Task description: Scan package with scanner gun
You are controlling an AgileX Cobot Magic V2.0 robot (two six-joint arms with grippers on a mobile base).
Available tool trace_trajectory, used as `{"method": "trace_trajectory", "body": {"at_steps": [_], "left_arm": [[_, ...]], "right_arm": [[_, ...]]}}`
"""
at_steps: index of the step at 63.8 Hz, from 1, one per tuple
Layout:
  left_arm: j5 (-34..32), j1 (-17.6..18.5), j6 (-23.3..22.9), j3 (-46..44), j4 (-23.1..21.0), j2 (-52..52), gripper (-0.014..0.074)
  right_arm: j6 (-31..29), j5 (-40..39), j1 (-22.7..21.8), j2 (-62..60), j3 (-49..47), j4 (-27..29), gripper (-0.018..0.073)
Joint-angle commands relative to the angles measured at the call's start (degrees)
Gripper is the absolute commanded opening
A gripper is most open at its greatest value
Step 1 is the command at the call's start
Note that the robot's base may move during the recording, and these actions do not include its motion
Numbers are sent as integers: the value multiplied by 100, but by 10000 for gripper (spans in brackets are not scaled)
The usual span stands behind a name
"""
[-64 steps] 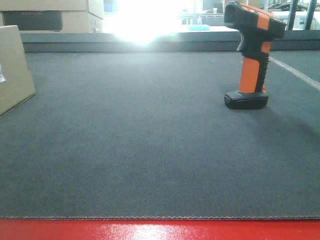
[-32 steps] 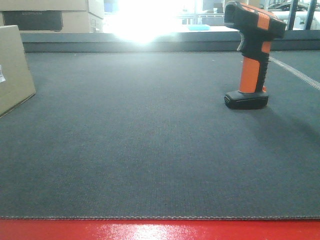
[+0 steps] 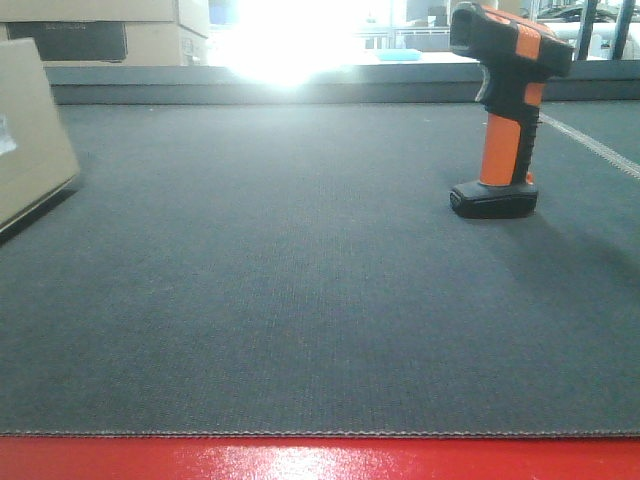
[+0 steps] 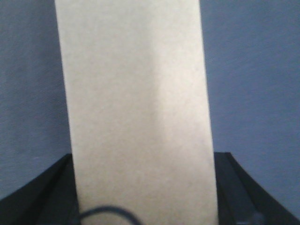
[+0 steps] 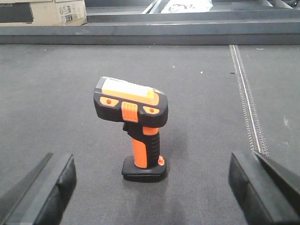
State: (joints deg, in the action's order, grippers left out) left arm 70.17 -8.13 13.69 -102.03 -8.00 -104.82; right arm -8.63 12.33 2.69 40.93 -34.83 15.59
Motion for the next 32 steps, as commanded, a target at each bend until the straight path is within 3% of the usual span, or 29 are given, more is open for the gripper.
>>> {"method": "trace_trajectory", "body": {"at_steps": [1, 9, 19, 32], "left_arm": [[-21, -11, -37, -35, -688, 384, -111], [-21, -11, -288, -35, -1537, 792, -111], [-21, -11, -500, -35, -2124, 1030, -111], [-21, 1, -533, 23, -2338, 1068, -111]], "right_arm": [[-31, -160, 73, 9, -57, 1, 568], [-31, -49, 272, 9, -34, 1, 568], [-31, -105, 439, 9, 193, 1, 568], [-31, -1012, 528, 156, 885, 163, 568]]}}
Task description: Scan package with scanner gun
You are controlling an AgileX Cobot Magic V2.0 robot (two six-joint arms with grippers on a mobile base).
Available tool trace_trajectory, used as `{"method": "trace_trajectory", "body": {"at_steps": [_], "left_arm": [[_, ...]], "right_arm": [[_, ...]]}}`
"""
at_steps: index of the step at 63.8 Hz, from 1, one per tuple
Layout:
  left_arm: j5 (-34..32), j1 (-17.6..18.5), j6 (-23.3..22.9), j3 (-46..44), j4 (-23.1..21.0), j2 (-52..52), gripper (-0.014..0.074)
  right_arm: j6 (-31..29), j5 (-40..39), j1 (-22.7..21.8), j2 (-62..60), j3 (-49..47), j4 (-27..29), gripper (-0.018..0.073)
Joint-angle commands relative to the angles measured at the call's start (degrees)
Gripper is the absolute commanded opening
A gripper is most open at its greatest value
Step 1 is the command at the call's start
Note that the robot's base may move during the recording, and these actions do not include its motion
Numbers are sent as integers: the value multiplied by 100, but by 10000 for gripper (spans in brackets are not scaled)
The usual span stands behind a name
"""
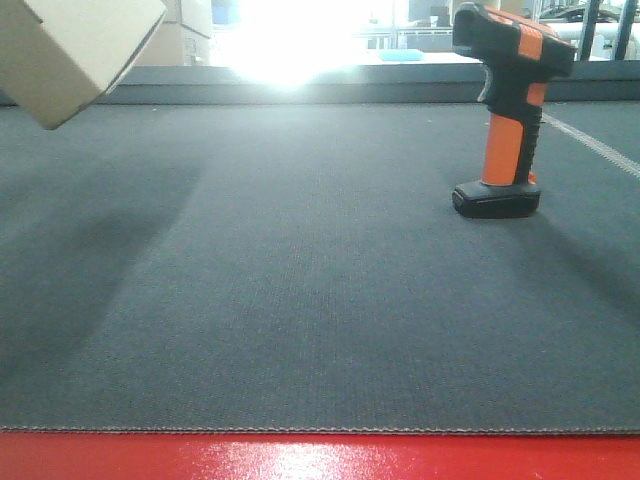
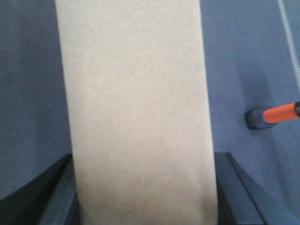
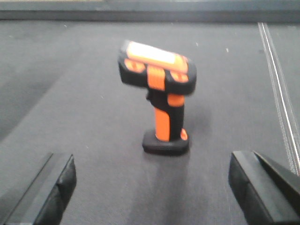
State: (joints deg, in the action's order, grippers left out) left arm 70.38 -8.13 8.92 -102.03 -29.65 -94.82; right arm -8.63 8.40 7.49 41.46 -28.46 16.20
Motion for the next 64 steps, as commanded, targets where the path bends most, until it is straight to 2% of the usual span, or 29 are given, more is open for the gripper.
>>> {"method": "trace_trajectory", "body": {"at_steps": [1, 9, 32, 40, 44, 64], "left_arm": [[-41, 1, -56, 41, -173, 69, -111], [-41, 104, -56, 293, -204, 69, -111], [-41, 459, -56, 669, -253, 69, -111], [-41, 520, -56, 669, -300, 69, -111], [-41, 520, -56, 669, -326, 69, -111], [-41, 520, -56, 669, -326, 69, -111]], "right_arm": [[-31, -748, 62, 138, 299, 103, 568], [-31, -1945, 261, 567, 640, 103, 568], [-31, -4504, 858, 2600, 666, 111, 568], [254, -5300, 907, 3267, 654, 442, 568], [269, -5467, 907, 3538, 608, 675, 568], [269, -5666, 907, 4413, -178, 802, 568]]}}
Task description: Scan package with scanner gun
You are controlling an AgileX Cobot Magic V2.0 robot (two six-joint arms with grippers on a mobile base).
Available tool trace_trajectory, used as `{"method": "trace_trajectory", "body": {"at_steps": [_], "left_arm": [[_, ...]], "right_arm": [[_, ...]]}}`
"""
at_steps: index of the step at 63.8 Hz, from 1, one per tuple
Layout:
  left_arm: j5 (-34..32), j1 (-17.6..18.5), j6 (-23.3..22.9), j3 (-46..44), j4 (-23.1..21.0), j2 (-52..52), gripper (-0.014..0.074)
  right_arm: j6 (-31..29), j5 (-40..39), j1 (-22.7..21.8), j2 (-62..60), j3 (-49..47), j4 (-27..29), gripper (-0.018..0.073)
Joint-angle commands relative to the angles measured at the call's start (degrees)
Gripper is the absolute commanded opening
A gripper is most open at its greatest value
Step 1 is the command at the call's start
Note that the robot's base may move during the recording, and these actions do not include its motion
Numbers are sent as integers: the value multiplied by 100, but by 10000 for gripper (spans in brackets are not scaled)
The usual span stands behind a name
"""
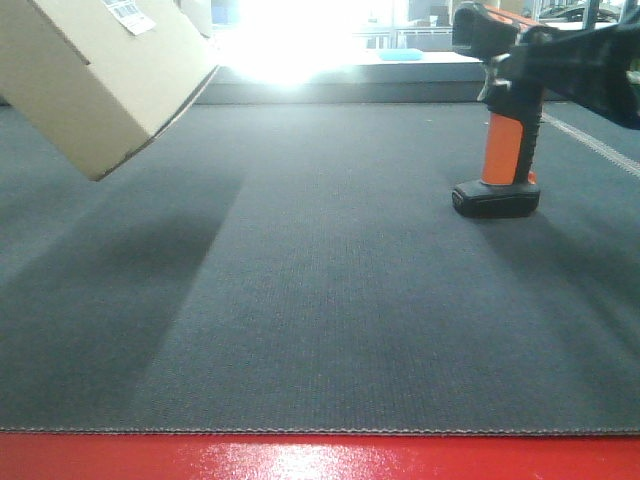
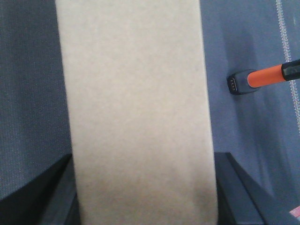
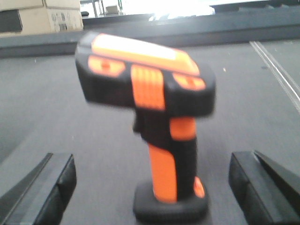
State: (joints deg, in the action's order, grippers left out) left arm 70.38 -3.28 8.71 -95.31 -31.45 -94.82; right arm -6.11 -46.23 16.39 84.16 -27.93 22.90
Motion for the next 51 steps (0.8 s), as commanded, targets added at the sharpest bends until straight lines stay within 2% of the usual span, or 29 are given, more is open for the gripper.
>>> {"method": "trace_trajectory", "body": {"at_steps": [1, 19, 51], "left_arm": [[-41, 36, -35, -4, -147, 69, -111], [-41, 36, -35, -4, -147, 69, -111], [-41, 36, -35, -4, -147, 69, -111]], "right_arm": [[16, -203, 16, 165, -272, 161, 568], [16, -138, 16, 646, -784, 314, 568], [16, -346, -4, 1182, -1017, 314, 568]]}}
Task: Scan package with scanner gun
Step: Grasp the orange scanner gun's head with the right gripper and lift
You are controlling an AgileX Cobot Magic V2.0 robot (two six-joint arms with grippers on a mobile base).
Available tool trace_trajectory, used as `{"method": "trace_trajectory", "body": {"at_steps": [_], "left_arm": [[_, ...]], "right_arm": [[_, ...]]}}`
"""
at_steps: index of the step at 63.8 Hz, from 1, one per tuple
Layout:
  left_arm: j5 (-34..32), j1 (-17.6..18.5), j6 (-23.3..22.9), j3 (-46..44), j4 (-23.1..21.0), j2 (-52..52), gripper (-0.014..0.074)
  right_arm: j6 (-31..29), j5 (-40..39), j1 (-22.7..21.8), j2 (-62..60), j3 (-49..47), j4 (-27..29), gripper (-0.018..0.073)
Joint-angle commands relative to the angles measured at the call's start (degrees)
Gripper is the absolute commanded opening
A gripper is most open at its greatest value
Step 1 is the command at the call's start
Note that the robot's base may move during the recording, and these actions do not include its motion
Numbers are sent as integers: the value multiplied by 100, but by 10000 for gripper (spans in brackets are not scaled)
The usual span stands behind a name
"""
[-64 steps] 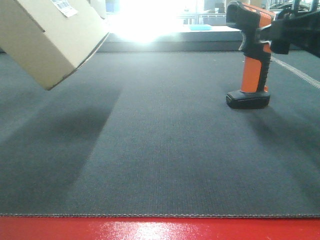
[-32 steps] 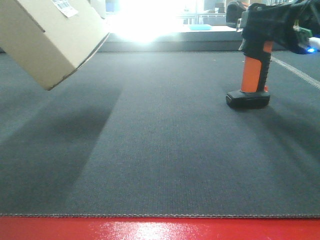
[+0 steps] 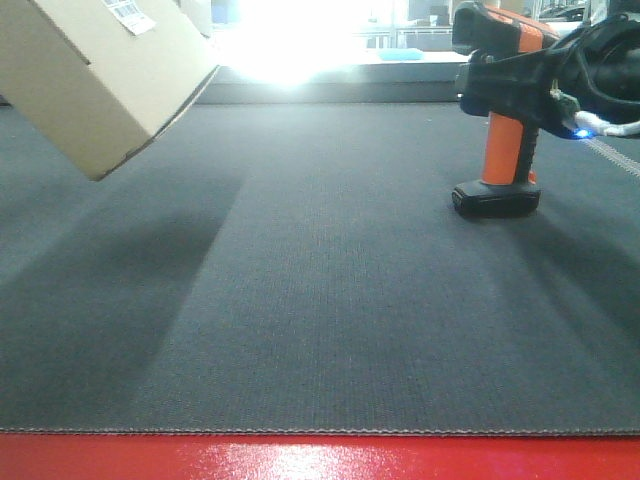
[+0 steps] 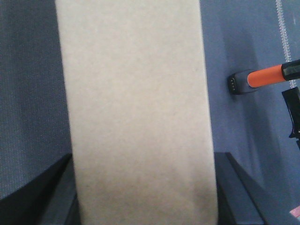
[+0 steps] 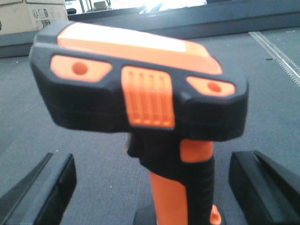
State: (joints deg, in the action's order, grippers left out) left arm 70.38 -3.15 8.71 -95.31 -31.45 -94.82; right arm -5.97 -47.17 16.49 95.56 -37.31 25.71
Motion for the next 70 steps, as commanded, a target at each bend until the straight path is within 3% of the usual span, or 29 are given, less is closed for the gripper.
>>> {"method": "trace_trajectory", "body": {"at_steps": [1, 20, 52, 62, 70], "left_arm": [[-41, 23, -35, -4, -147, 69, -111], [-41, 23, -35, -4, -145, 69, -111], [-41, 23, -35, -4, -124, 69, -111], [-41, 23, -35, -4, -124, 69, -111], [-41, 23, -35, -4, -124, 69, -111]], "right_arm": [[2, -252, -11, 40, -90, 33, 568], [2, 14, -266, 131, -386, 33, 568], [2, 341, -269, 346, -718, -184, 552], [2, 341, -269, 346, -718, -184, 403], [2, 341, -269, 346, -718, -184, 147]]}}
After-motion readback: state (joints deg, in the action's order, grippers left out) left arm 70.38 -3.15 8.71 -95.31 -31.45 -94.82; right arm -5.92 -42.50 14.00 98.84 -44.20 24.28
